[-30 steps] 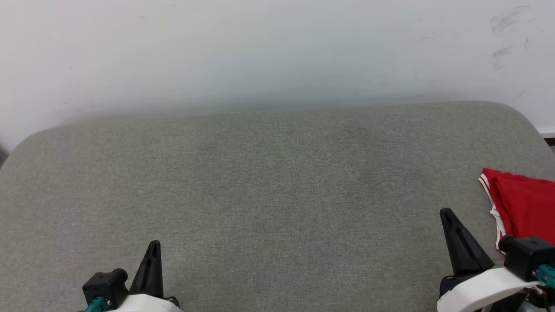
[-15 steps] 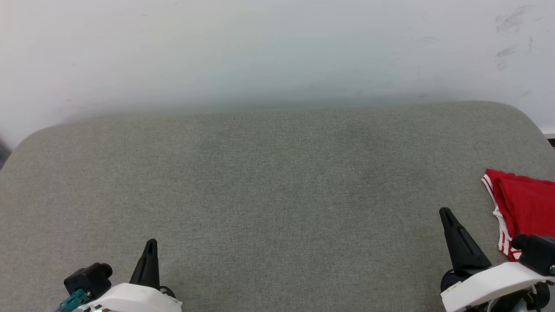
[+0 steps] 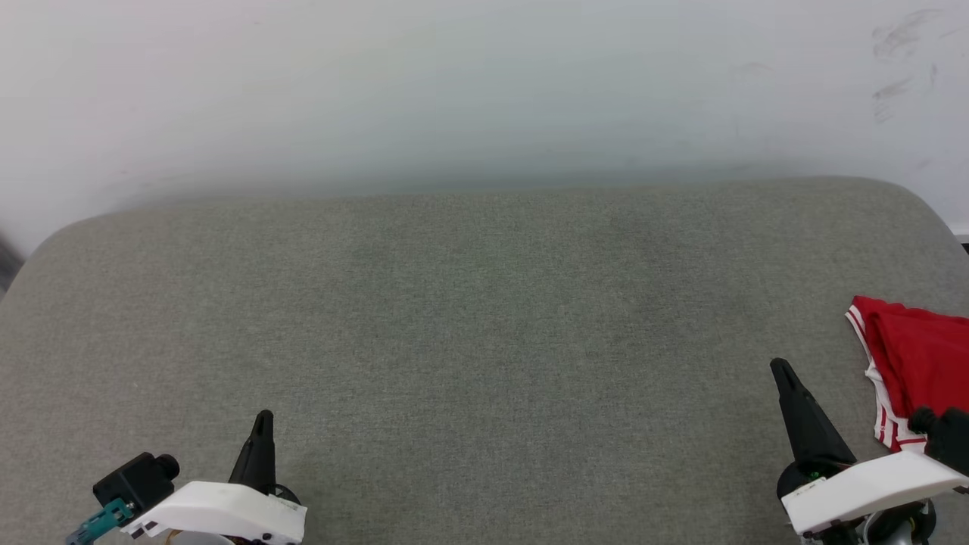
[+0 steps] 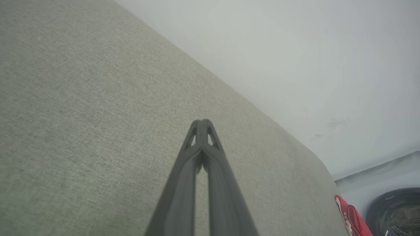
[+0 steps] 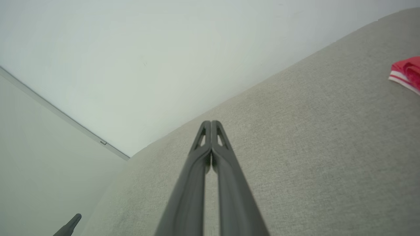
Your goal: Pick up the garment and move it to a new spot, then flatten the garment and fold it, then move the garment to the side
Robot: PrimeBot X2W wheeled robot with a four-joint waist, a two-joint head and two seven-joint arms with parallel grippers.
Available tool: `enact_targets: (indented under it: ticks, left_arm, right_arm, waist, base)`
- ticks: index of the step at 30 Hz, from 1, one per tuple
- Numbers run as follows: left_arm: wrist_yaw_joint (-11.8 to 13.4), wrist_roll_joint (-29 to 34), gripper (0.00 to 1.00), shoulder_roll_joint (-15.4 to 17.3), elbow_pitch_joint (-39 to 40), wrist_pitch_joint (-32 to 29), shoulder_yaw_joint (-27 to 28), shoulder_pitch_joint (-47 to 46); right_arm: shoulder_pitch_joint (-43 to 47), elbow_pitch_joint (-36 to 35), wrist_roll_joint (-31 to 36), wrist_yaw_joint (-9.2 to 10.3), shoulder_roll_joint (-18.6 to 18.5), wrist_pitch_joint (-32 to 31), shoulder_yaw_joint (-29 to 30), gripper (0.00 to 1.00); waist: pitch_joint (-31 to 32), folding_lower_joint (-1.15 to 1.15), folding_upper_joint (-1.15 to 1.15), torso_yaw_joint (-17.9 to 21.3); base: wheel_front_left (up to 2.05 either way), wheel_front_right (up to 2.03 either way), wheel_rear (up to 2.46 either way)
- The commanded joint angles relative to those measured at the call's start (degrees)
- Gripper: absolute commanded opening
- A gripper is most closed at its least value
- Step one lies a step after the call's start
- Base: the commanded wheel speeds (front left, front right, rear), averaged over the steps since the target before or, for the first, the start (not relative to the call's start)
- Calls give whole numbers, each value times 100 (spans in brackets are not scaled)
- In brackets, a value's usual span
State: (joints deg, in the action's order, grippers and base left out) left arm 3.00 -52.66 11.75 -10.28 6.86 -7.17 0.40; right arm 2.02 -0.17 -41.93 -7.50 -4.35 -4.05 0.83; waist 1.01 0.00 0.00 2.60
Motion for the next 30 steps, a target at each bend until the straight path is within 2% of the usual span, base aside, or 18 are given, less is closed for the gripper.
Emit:
enact_targets:
  ticks: [1, 30]
  left_arm:
    - [-57, -152, 0, -3, 50, -41, 80, -180]
    - [-475, -1757, 0, -349, -118, -562, 592, -396]
  right_arm:
    - [-175, -17, -215, 0, -46, 29, 18, 0]
    - [-460, 571, -2296, 0, -39, -11, 153, 0]
  waist:
    - [-2, 0, 0, -4]
    - [-39, 0, 0, -86]
  base:
    - [0, 0, 0]
    - [0, 0, 0]
